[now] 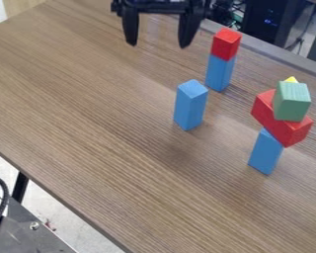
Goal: Put the blue block on top of the red cube
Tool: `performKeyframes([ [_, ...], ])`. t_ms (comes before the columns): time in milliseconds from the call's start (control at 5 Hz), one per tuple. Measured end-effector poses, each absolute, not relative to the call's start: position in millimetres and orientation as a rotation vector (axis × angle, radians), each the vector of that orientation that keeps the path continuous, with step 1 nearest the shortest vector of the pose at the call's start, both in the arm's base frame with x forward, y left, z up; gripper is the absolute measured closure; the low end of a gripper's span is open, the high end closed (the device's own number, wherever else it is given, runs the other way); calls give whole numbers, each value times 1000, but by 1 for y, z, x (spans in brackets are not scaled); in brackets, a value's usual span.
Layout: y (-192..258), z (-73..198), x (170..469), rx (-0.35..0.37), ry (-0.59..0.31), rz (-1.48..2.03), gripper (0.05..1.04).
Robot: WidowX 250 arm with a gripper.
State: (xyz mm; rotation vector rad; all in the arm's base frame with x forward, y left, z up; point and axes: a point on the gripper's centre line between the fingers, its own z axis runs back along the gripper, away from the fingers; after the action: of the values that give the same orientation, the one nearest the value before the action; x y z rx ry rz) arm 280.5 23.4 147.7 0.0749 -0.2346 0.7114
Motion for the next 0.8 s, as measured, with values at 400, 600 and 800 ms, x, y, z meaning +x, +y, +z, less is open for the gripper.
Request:
performKeyframes([
  [400,11,130,282,84,-125,594,84],
  [600,5,112,286,108,-64,548,84],
  [800,-2,95,293,105,7,497,84],
])
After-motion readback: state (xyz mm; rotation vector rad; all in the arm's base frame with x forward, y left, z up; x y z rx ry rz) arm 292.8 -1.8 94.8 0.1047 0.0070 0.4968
